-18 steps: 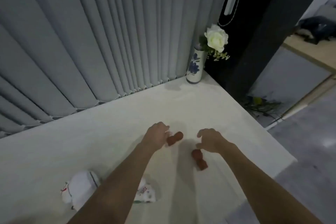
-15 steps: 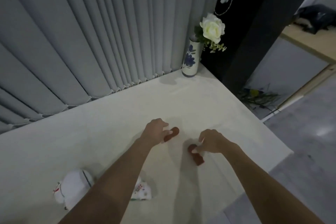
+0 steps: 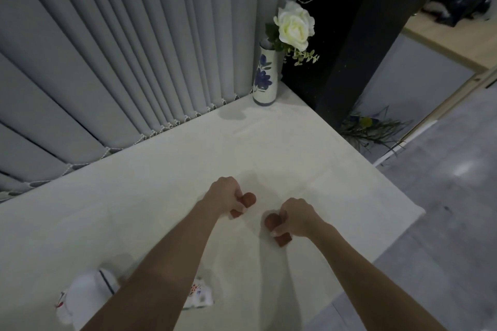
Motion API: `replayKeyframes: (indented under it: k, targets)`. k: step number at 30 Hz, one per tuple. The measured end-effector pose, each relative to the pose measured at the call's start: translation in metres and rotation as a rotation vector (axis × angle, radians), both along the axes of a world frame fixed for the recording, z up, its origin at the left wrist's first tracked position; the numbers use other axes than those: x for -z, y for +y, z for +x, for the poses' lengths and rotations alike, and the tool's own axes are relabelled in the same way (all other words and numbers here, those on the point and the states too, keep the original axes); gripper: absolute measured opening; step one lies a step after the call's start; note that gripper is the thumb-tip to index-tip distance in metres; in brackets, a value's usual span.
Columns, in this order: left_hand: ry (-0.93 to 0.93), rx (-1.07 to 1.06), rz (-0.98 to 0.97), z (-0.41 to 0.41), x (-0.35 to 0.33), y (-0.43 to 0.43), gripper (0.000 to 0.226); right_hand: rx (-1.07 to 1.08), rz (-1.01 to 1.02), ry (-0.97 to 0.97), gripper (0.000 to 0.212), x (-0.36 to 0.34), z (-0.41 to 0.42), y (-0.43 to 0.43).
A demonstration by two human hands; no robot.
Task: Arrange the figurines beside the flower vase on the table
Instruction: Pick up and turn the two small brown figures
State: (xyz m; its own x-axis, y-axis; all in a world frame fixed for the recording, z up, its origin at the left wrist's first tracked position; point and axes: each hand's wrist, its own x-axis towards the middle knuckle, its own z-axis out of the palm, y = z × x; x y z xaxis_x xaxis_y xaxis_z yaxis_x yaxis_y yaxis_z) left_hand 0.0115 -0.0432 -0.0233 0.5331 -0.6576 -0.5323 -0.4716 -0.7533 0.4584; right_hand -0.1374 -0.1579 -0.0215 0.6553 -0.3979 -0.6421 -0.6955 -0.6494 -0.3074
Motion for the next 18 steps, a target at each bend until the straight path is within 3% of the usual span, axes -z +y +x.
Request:
replayKeyframes:
  k: [7,10,13,18]
  targets:
    - [-0.098,0.012,0.028,-0.012,0.004,-0.002,0.023,0.017,-0.115,-0.078,0.019,0.009,0.004,0.021]
    - [-0.002,-0.192,-0.189,-0.023,0.009,0.005,0.016,0.228,-0.114,-0.251,0.021,0.004,0.002,0.012]
    - [0.114,-0.43,-0.405,-0.04,0.015,0.01,0.026,0.449,-0.115,-0.439,0.014,0.0,-0.004,-0.003]
    - [0.165,-0.617,-0.636,-0.07,0.026,0.004,0.034,0.604,-0.03,-0.614,0.023,0.009,-0.008,-0.008]
